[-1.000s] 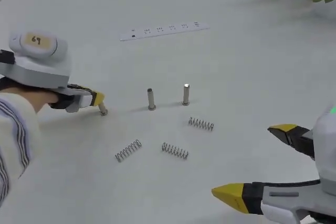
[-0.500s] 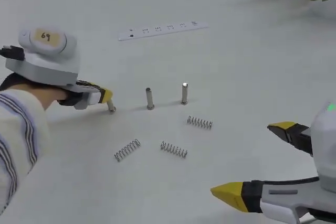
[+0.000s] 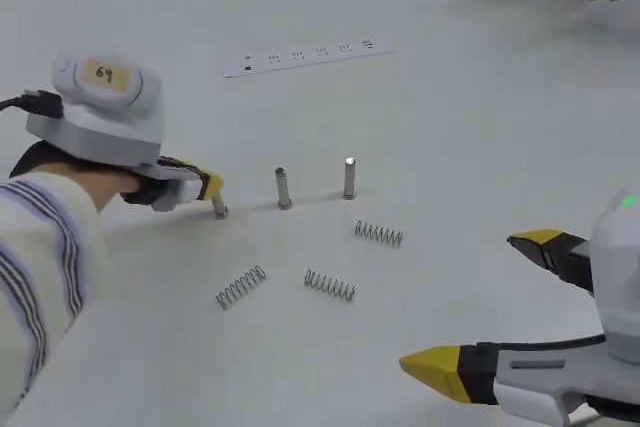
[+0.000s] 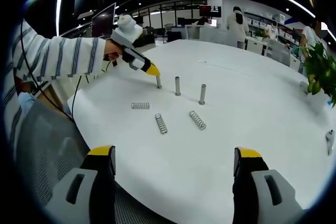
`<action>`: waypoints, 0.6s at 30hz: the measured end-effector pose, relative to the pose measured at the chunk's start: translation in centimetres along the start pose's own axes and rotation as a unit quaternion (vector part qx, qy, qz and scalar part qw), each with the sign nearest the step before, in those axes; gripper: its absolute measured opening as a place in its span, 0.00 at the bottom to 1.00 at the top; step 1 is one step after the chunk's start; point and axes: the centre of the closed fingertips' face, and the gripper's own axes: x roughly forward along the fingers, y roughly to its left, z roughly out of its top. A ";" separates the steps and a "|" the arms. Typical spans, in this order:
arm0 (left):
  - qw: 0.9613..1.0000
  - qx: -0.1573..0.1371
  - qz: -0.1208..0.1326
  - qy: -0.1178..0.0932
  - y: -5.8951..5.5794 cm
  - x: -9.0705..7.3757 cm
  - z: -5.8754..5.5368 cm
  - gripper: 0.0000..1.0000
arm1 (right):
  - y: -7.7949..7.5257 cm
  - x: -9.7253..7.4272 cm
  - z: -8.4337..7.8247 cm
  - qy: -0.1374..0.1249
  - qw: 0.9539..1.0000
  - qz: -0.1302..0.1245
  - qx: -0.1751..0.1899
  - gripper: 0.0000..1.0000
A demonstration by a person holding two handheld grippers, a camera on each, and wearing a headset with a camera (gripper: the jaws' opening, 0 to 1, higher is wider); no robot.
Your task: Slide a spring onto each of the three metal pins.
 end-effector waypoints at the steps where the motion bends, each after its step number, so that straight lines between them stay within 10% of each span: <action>1: 1.000 -0.001 0.001 0.000 0.0 0.0 0.0 0.00 | 0.0 0.0 0.0 0.000 1.000 0.000 0.000 0.92; 18: 1.000 -0.002 0.002 -0.006 0.1 0.1 -0.1 0.00 | 0.3 0.2 -0.1 0.004 1.000 0.007 -0.007 0.91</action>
